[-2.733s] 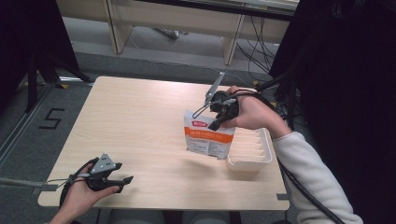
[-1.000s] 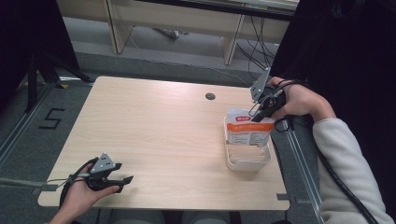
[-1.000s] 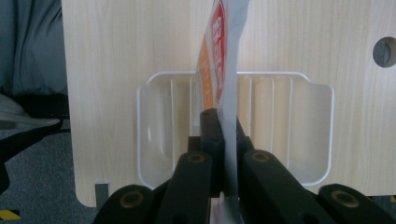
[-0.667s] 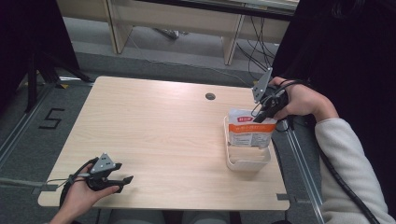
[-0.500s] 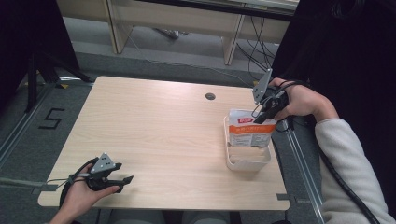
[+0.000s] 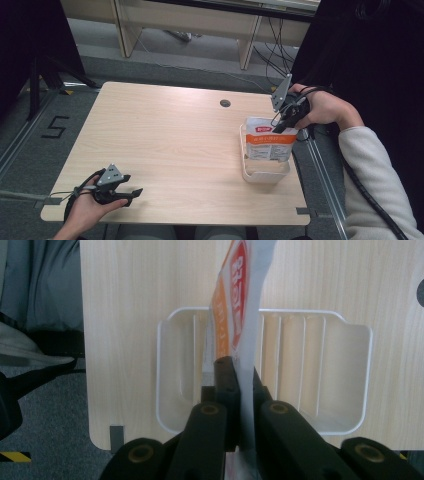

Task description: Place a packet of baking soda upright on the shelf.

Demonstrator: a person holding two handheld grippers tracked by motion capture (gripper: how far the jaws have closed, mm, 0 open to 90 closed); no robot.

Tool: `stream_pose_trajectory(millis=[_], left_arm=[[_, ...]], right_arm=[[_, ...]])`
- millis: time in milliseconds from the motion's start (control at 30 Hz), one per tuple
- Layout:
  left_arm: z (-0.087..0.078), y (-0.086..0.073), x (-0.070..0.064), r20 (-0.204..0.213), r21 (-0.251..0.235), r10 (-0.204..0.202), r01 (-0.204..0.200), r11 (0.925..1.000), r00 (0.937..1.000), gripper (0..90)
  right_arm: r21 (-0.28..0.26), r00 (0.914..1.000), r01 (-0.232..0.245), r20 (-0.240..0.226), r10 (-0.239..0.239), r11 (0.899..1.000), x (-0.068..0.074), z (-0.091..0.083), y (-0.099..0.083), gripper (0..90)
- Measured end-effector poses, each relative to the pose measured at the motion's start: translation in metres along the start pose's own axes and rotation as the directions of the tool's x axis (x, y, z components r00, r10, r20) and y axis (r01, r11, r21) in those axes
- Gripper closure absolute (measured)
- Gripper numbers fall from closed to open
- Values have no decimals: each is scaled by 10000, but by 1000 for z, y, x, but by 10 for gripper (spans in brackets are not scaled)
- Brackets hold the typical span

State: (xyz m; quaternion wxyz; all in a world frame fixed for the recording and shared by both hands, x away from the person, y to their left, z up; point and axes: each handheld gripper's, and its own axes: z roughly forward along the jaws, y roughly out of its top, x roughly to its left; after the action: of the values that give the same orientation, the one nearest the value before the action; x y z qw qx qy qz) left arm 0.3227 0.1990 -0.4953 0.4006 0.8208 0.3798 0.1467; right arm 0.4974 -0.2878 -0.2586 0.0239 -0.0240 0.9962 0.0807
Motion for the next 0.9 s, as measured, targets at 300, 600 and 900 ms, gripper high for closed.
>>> stream_pose_trajectory(millis=[300, 600, 900], left_arm=[[-1, 0, 1, -48, -12, 176, -177, 9998, 9998, 327], [0, 0, 1, -49, -16, 184, -184, 9998, 9998, 327], [0, 0, 1, -53, -7, 193, -193, 9998, 9998, 327]], right_arm=[[310, 9999, -82, 99, 79, 9995, -3, 8, 1, 900], [462, 10000, 3, 31, -4, 9989, -5, 15, 1, 900], [481, 9999, -35, 132, 29, 9988, -5, 17, 1, 900]])
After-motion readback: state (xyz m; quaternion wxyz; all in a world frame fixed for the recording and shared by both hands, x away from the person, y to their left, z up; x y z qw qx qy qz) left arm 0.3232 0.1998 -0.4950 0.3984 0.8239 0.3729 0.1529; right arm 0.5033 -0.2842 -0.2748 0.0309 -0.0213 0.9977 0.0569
